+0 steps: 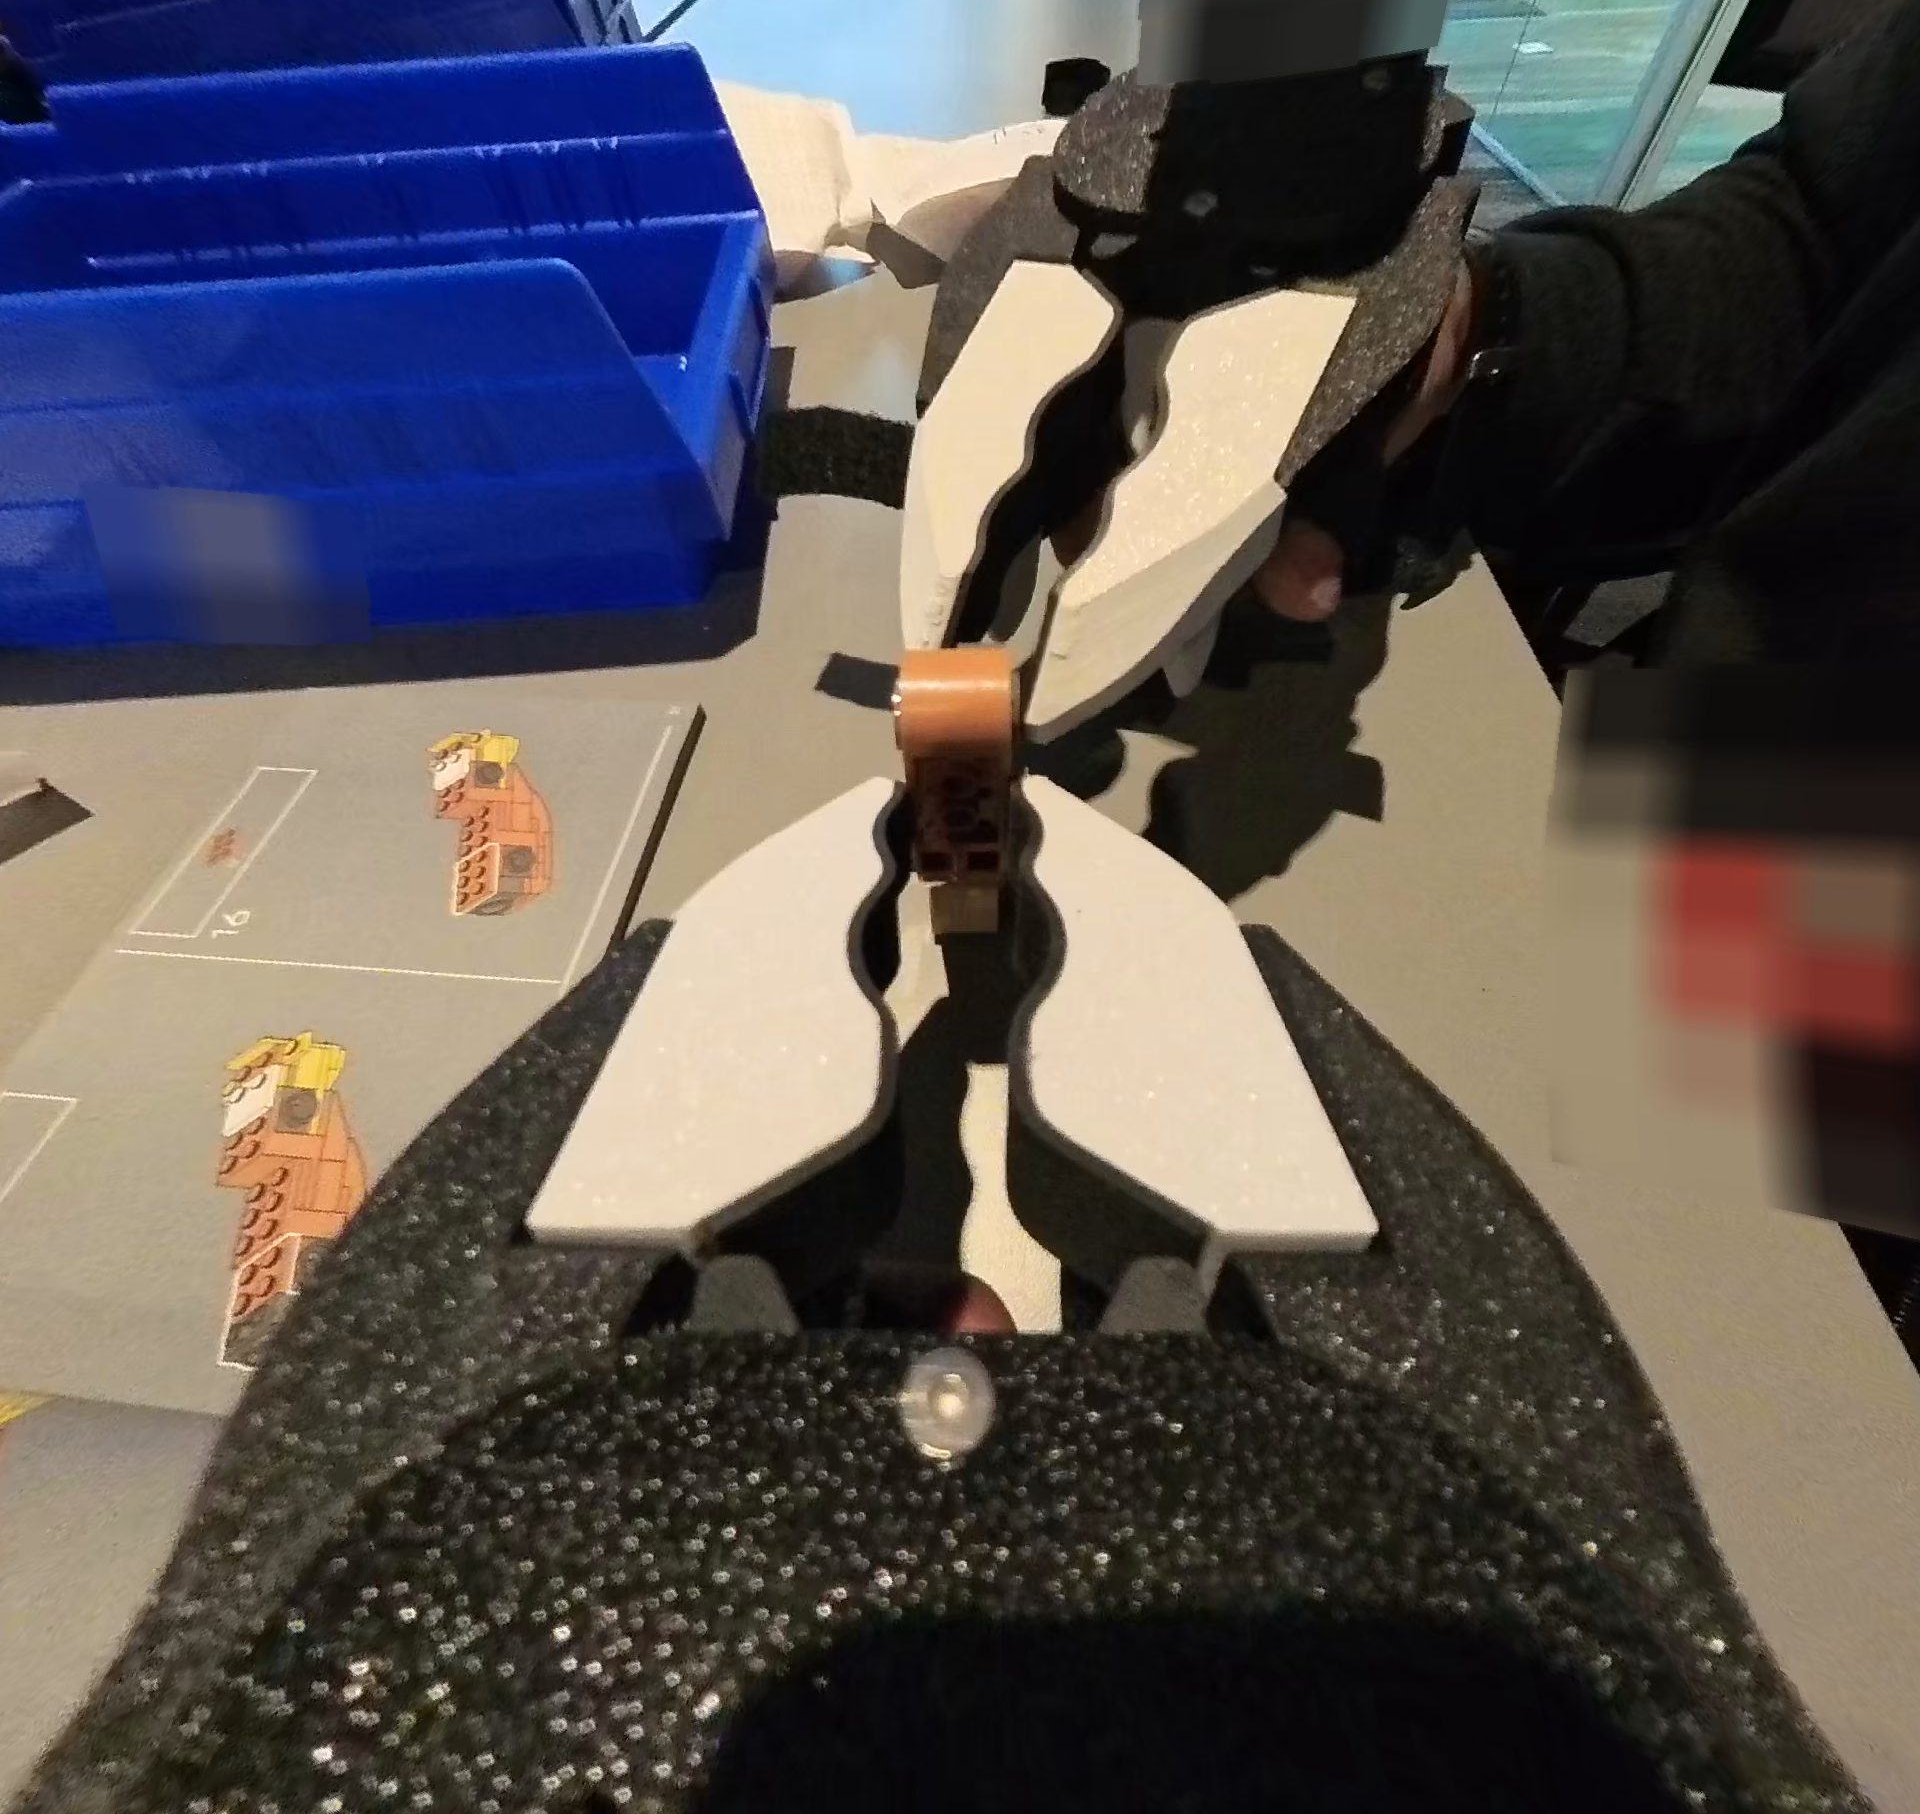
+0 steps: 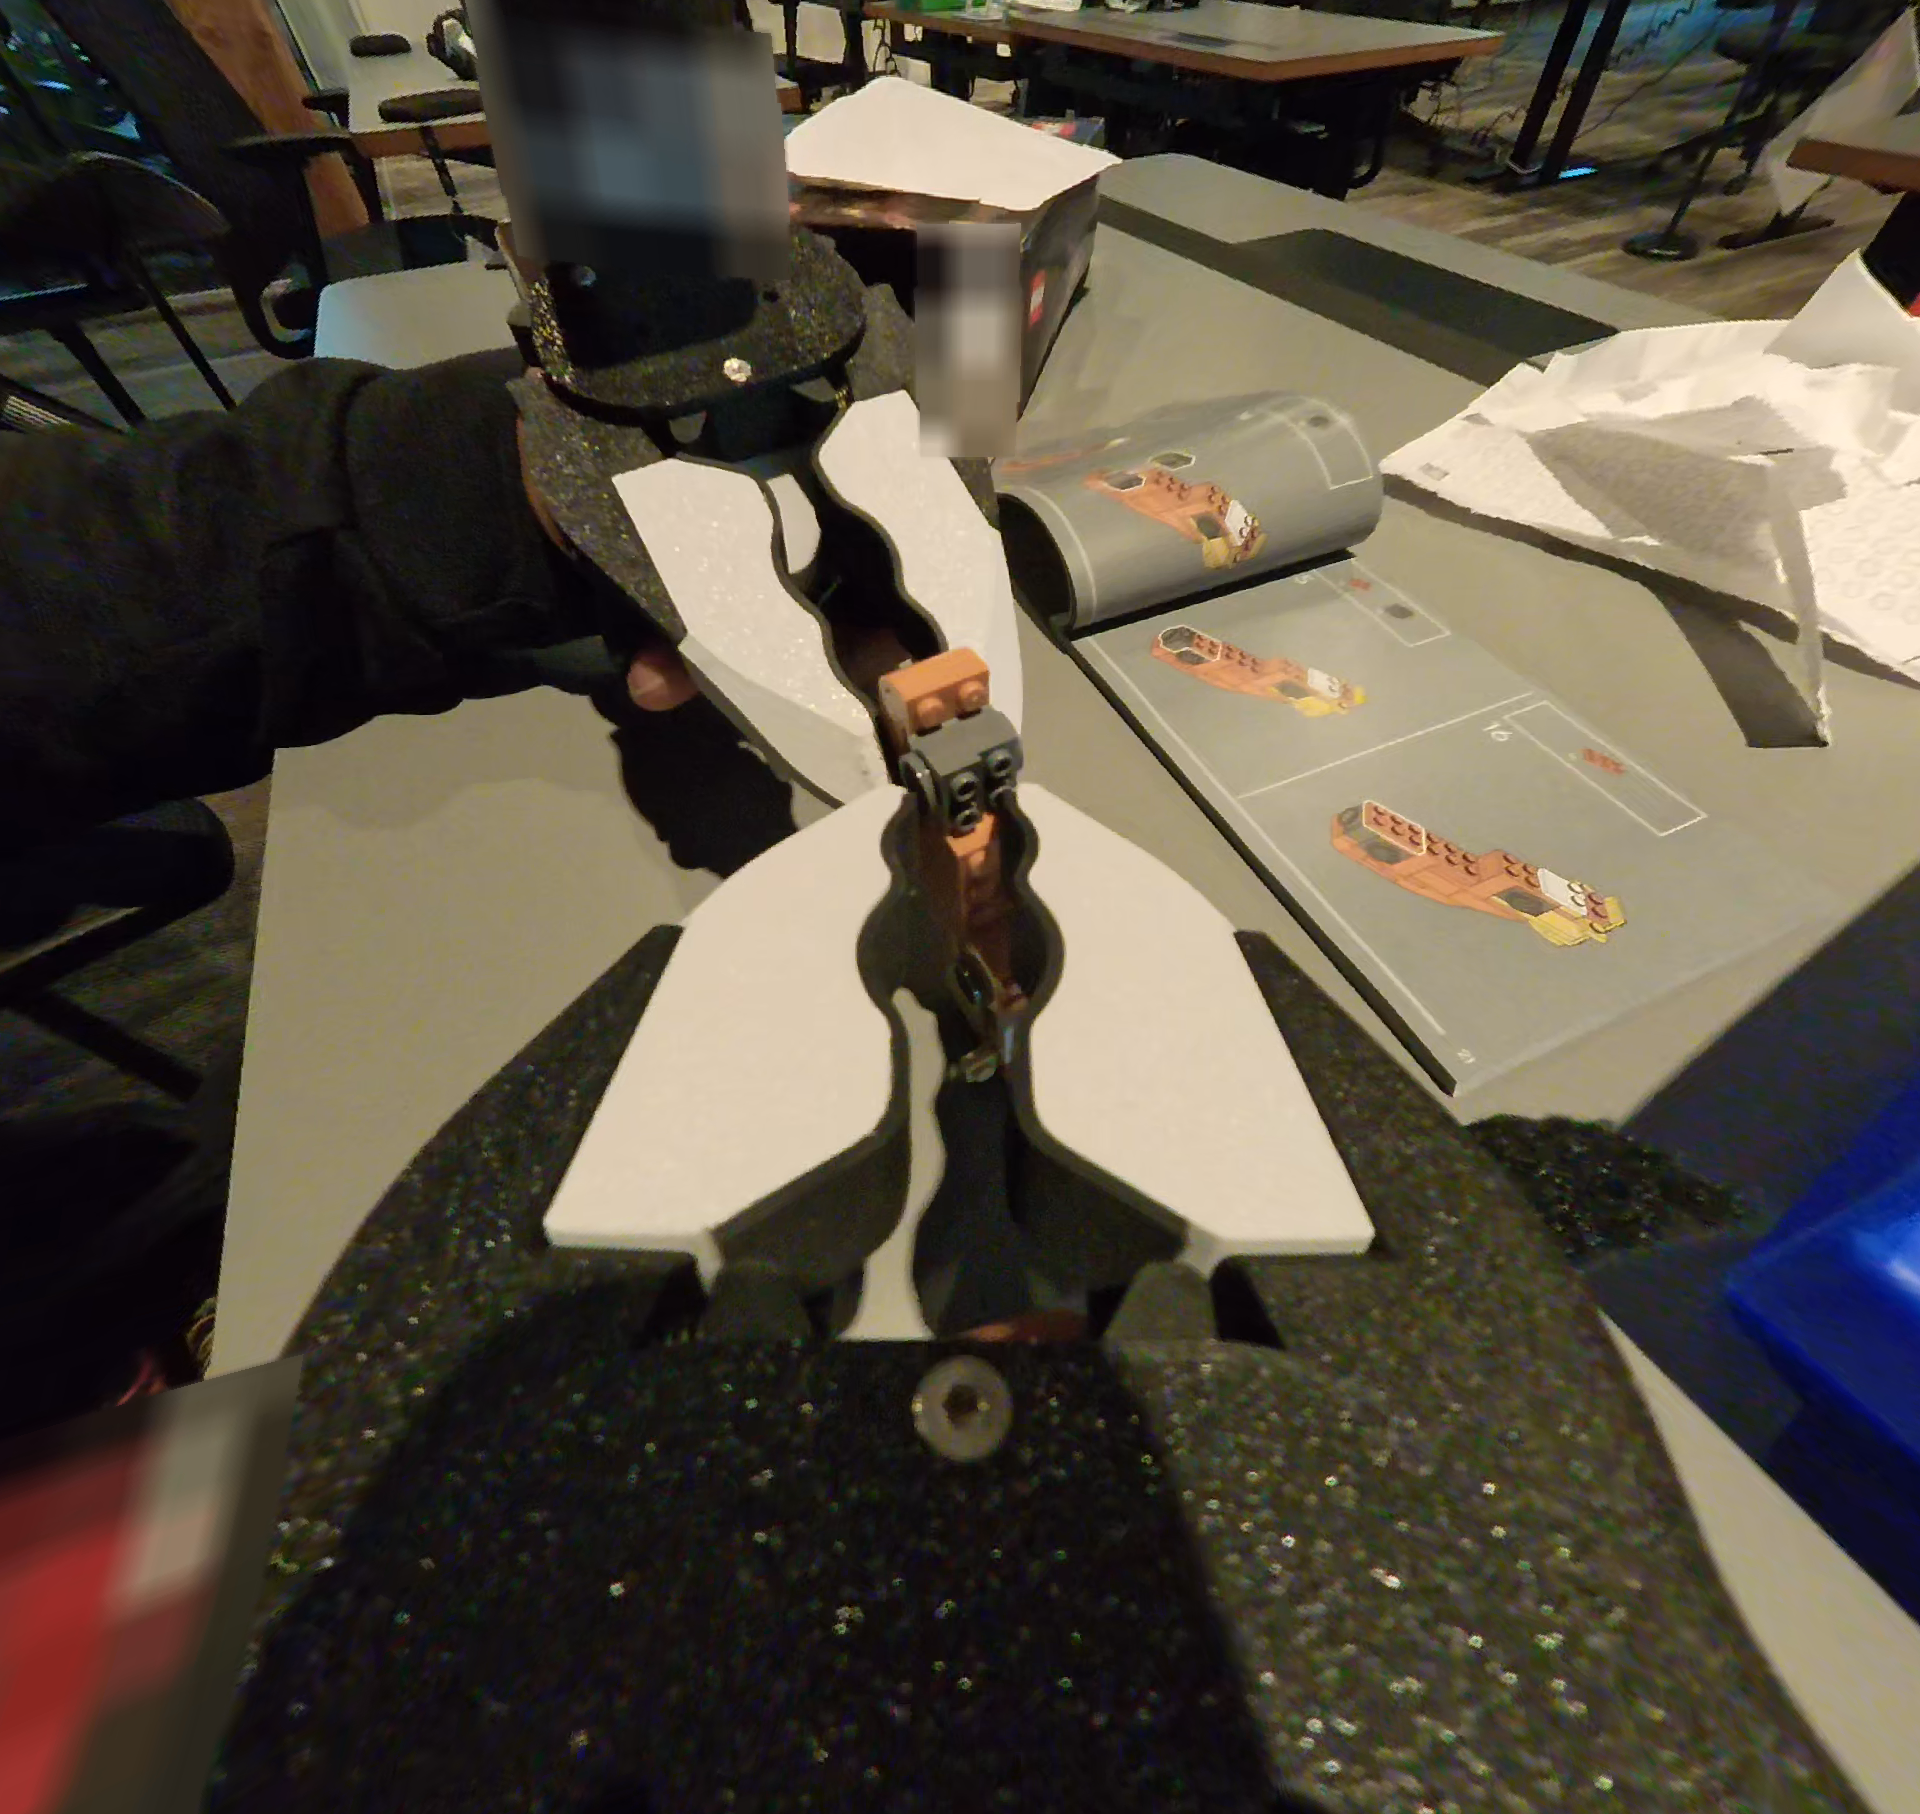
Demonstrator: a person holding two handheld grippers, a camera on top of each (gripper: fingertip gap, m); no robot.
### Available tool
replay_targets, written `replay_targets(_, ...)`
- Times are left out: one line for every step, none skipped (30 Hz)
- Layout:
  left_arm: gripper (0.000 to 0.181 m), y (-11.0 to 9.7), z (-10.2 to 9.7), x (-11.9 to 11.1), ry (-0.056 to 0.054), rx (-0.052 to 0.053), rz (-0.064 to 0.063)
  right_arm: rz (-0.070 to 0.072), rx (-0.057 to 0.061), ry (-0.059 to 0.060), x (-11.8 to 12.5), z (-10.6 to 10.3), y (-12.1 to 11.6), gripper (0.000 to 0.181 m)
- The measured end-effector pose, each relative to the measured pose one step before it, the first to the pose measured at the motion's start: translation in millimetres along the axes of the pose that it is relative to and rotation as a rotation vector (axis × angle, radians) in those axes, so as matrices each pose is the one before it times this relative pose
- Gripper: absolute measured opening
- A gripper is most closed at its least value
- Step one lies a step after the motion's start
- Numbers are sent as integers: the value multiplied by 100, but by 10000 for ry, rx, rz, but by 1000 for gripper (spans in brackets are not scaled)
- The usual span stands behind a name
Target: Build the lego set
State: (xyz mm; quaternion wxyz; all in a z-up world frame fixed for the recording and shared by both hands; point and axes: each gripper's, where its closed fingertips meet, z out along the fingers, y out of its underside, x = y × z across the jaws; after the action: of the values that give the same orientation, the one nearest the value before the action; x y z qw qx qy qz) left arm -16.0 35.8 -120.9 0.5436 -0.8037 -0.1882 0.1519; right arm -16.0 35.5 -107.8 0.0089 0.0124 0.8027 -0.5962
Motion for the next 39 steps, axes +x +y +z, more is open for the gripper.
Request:
replay_targets(17,-1,4,-2,-4,0,-16,27,6,-23,-19,4,-9,15)
replay_targets(17,2,-1,-4,-9,-2,-11,38,8,-29,-24,-1,0,16)
replay_targets(17,0,4,-8,-7,-1,-14,47,13,-31,-24,-10,-14,16)
replay_targets(17,1,-1,6,-5,-1,-17,53,16,-29,-15,-6,-8,16)
replay_targets(17,-3,12,-6,-8,-2,-11,47,11,-24,-5,-9,-2,17)
replay_targets(17,1,3,-9,-6,-2,-11,30,6,-18,-14,-6,-6,17)
replay_targets(17,0,8,-11,-2,-2,-13,9,2,-8,-18,-8,0,17)
replay_targets(17,1,3,-5,-2,-2,-10,-6,2,-5,-21,-5,11,18)
replay_targets(17,0,4,-12,-5,-1,-4,-5,3,-4,-12,-17,2,18)
replay_targets(17,0,0,0,-2,0,-3,4,6,-6,-20,-5,-4,19)
replay_targets(17,1,-1,-9,-9,-1,-3,9,6,-3,-10,-12,7,19)
replay_targets(17,0,4,-13,-8,-1,-9,10,6,-2,1,-15,-3,20)
replay_targets(17,2,-1,-14,-14,-2,-6,10,7,0,-7,-12,6,20)
replay_targets(17,1,0,-7,-10,-1,-9,11,8,-1,1,-23,-3,20)
replay_targets(17,-1,7,-8,-15,-1,-10,15,6,4,14,-22,9,20)
replay_targets(17,3,-2,-19,-21,-2,-12,17,2,16,29,-28,5,21)
replay_targets(17,1,-1,-3,-10,-1,-14,13,-5,25,43,-30,23,21)
replay_targets(17,3,-2,-15,-17,-2,-11,15,-25,34,44,-35,47,23)
replay_targets(17,-3,11,-5,-25,-1,-13,21,-37,47,39,-47,85,23)
replay_targets(17,0,15,-8,-30,-7,-12,33,-45,68,46,-62,100,24)
replay_targets(17,2,6,-11,-43,-6,-5,25,-61,76,23,-54,118,26)
replay_targets(17,-7,11,12,-37,2,-27,11,12,85,6,-81,8,27)
replay_targets(17,-23,26,22,-47,1,-27,25,60,94,-21,-100,-47,27)
replay_targets(17,-12,36,16,-56,-5,-9,60,61,80,-61,-107,-36,27)
replay_targets(17,3,43,25,-56,-12,-12,76,66,60,-97,-105,-42,27)
replay_targets(17,-30,43,36,-52,0,-20,79,79,54,-107,-99,-69,27)
replay_targets(17,-27,47,6,-58,6,-9,71,61,35,-126,-91,-41,27)
replay_targets(17,-25,46,-3,-60,4,1,61,15,31,-96,-59,19,27)
replay_targets(17,-18,44,-7,-44,-1,5,47,-28,52,-34,-31,56,27)
replay_targets(17,-16,39,-20,-33,-1,5,29,-37,63,12,-5,68,27)
replay_targets(17,-10,24,-27,-34,0,0,29,-45,47,39,2,70,27)
replay_targets(17,-8,20,-37,-32,0,-3,34,-39,23,24,8,60,28)
replay_targets(17,1,-5,-17,-19,1,2,34,-11,16,38,-12,22,28)
replay_targets(17,-5,-2,-17,-17,5,4,40,-3,27,57,-18,3,28)
replay_targets(17,-5,-16,-12,-18,10,11,45,2,16,52,-10,4,28)
replay_targets(17,-11,-3,-18,-21,11,10,36,2,-3,24,-20,8,28)
replay_targets(18,-17,-10,-24,-22,10,-2,29,-9,-3,17,-10,19,28)
replay_targets(18,-9,-19,-26,-9,17,-11,27,-17,8,22,-7,28,28)
replay_targets(20,-21,-17,-26,-6,18,-17,25,-14,24,31,1,12,28)
